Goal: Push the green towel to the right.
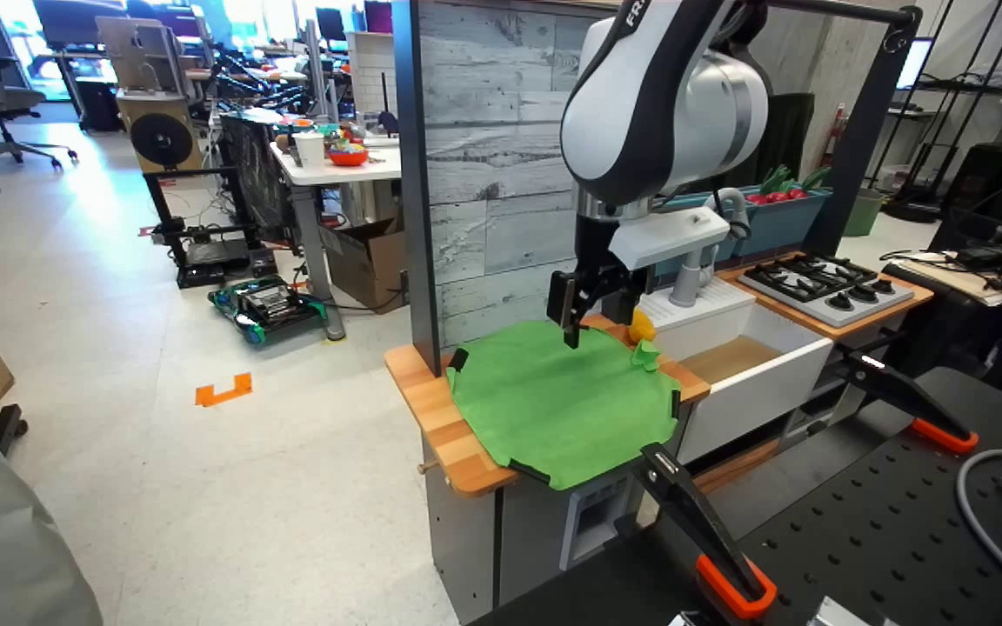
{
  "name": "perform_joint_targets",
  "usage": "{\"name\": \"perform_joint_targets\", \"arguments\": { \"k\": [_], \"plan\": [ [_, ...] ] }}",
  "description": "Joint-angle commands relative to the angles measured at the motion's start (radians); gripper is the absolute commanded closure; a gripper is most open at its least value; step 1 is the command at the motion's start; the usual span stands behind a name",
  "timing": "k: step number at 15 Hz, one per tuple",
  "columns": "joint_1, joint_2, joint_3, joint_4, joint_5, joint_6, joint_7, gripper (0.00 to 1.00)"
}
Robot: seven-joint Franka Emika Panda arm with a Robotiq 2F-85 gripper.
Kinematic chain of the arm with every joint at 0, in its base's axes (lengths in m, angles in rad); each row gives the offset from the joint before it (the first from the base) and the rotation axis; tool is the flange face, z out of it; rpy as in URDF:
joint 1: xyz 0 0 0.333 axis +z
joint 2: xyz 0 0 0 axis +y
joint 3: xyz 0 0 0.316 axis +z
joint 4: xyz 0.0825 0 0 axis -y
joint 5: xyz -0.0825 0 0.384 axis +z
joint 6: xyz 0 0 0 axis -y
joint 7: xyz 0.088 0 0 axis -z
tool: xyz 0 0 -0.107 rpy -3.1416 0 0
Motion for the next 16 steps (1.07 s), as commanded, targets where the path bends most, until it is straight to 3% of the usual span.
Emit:
{"name": "perform_joint_targets", "arguments": {
  "k": [1, 6, 16],
  "plan": [
    [-0.045, 0.091, 0.044, 0.072, 0.049, 0.051, -0.052, 0.0],
    [-0.056, 0.177, 0.074, 0.147, 0.073, 0.053, -0.088, 0.0],
    [-0.011, 0.289, 0.081, 0.282, 0.063, 0.031, -0.109, 0.0]
  ]
}}
